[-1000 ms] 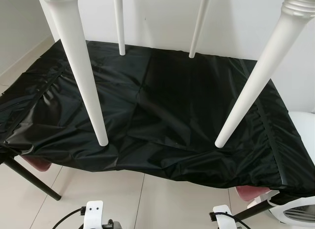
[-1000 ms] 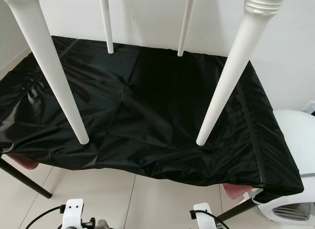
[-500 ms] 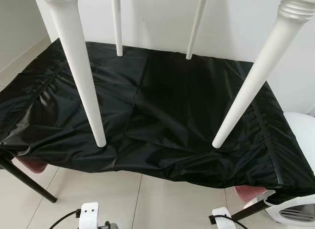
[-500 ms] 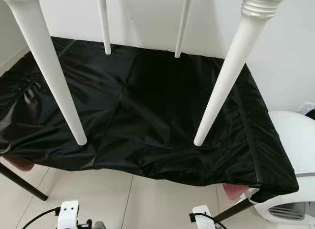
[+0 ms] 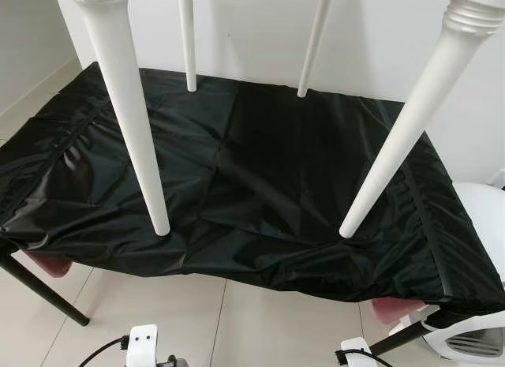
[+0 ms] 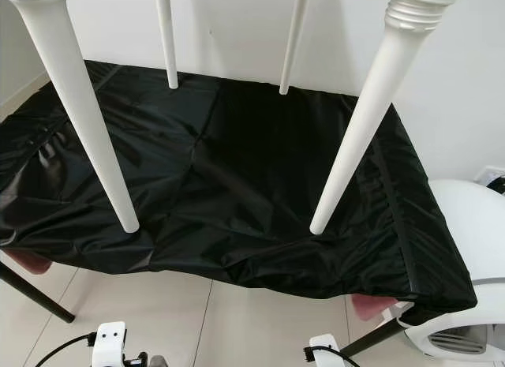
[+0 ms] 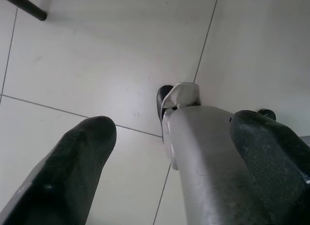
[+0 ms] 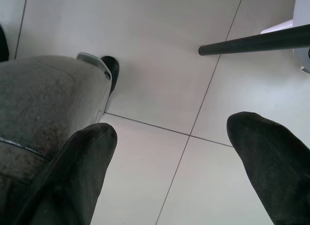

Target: Building children table

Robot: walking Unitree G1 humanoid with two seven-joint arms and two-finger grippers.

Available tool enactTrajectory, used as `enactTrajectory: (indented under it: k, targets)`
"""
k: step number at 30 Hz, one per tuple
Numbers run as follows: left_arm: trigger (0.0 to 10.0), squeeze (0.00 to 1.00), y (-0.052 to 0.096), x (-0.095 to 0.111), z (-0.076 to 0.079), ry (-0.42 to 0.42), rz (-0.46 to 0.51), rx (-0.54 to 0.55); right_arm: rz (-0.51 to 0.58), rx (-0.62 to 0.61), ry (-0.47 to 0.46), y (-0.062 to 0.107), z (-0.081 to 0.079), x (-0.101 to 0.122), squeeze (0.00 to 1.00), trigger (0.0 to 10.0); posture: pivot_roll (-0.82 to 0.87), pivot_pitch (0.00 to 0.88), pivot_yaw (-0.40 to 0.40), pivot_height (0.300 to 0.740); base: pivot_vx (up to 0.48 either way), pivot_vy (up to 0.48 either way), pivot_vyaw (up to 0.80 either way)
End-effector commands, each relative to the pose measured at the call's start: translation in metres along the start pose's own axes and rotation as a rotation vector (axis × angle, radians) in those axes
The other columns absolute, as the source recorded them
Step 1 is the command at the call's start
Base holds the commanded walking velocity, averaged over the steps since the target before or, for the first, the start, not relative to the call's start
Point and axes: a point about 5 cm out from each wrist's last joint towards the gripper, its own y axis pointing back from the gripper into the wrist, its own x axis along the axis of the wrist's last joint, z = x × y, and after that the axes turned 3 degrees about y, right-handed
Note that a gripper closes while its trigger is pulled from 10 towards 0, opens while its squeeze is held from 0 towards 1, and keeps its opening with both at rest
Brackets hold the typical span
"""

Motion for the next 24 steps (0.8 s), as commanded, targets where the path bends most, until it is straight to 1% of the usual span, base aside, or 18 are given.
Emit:
enactTrajectory:
  k: [1, 2, 4, 5, 8, 10, 13, 18, 20, 24]
  targets:
    - [10.0, 0.0, 0.002, -0.01, -0.002, 0.004, -0.045, 0.001, -0.026, -0.002, 0.008, 0.001, 0.001, -0.007, 0.0, 10.0, 0.06, 0.0, -0.08, 0.74, 0.0, 0.0, 0.0]
    - [10.0, 0.0, 0.002, -0.01, -0.002, 0.004, -0.045, 0.001, -0.026, -0.002, 0.008, 0.001, 0.001, -0.007, 0.0, 10.0, 0.06, 0.0, -0.08, 0.74, 0.0, 0.0, 0.0]
    - [10.0, 0.0, 0.002, -0.013, 0.009, 0.003, -0.046, -0.011, -0.033, -0.003, 0.01, 0.002, 0.001, -0.01, 0.0, 10.0, 0.06, 0.0, -0.082, 0.74, 0.0, 0.0, 0.0]
    - [10.0, 0.0, 0.002, -0.013, 0.009, 0.003, -0.046, -0.011, -0.033, -0.003, 0.01, 0.002, 0.001, -0.01, 0.0, 10.0, 0.06, 0.0, -0.082, 0.74, 0.0, 0.0, 0.0]
    - [10.0, 0.0, 0.001, -0.015, 0.021, 0.003, -0.047, -0.025, -0.037, -0.004, 0.014, 0.002, 0.001, -0.012, 0.0, 10.0, 0.07, 0.0, -0.083, 0.74, 0.0, 0.0, 0.0]
    - [10.0, 0.0, 0.001, -0.015, 0.021, 0.003, -0.047, -0.025, -0.037, -0.004, 0.014, 0.002, 0.001, -0.012, 0.0, 10.0, 0.07, 0.0, -0.083, 0.74, 0.0, 0.0, 0.0]
    - [10.0, 0.0, 0.003, -0.02, 0.032, 0.002, -0.052, -0.042, -0.038, -0.003, 0.013, 0.002, 0.0, -0.013, 0.0, 10.0, 0.07, 0.0, -0.083, 0.74, 0.0, 0.0, 0.0]
    - [10.0, 0.0, 0.003, -0.022, 0.033, 0.001, -0.056, -0.044, -0.039, -0.004, 0.008, 0.002, -0.001, -0.014, 0.0, 10.0, 0.05, 0.0, -0.075, 0.74, 0.0, 0.0, 0.0]
    - [10.0, 0.0, 0.003, -0.023, 0.029, -0.004, -0.062, -0.042, -0.039, -0.012, -0.018, 0.002, -0.002, -0.013, 0.0, 10.0, 0.01, 0.0, -0.046, 0.74, 0.0, 0.0, 0.0]
    - [10.0, 0.0, 0.003, -0.022, 0.027, -0.019, -0.064, -0.05, -0.035, -0.02, -0.05, 0.002, -0.002, -0.013, 0.0, 10.0, -0.01, 0.0, -0.036, 0.74, 0.0, 0.0, 0.0]
